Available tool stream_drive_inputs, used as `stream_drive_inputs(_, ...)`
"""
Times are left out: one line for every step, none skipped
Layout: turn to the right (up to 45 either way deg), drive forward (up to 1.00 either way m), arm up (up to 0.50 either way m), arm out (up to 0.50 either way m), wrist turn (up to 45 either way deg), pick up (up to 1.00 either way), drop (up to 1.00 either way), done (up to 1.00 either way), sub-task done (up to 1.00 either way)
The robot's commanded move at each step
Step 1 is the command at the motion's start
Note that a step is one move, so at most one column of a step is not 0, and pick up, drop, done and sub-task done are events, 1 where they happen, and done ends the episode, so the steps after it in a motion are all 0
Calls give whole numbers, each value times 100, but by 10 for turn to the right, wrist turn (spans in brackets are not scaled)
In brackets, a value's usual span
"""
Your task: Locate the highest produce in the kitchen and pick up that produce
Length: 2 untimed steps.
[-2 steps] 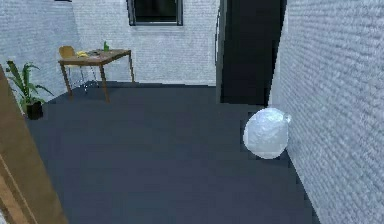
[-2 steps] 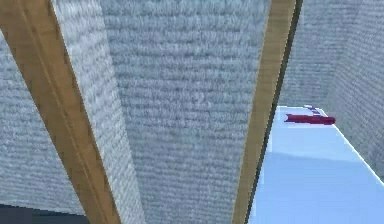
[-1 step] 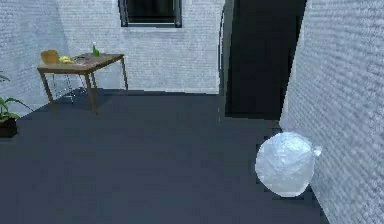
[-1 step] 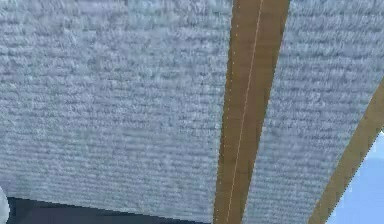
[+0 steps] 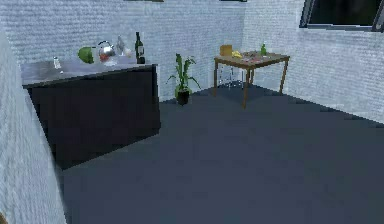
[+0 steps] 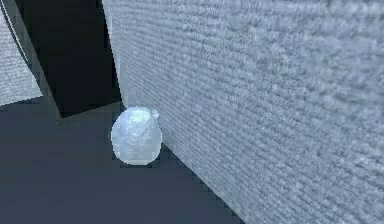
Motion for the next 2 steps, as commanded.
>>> stream_drive_inputs(-90,0,0,0,0,0,0,0,0)
stream_drive_inputs(0,25,0,0,0,0,0,0,0)
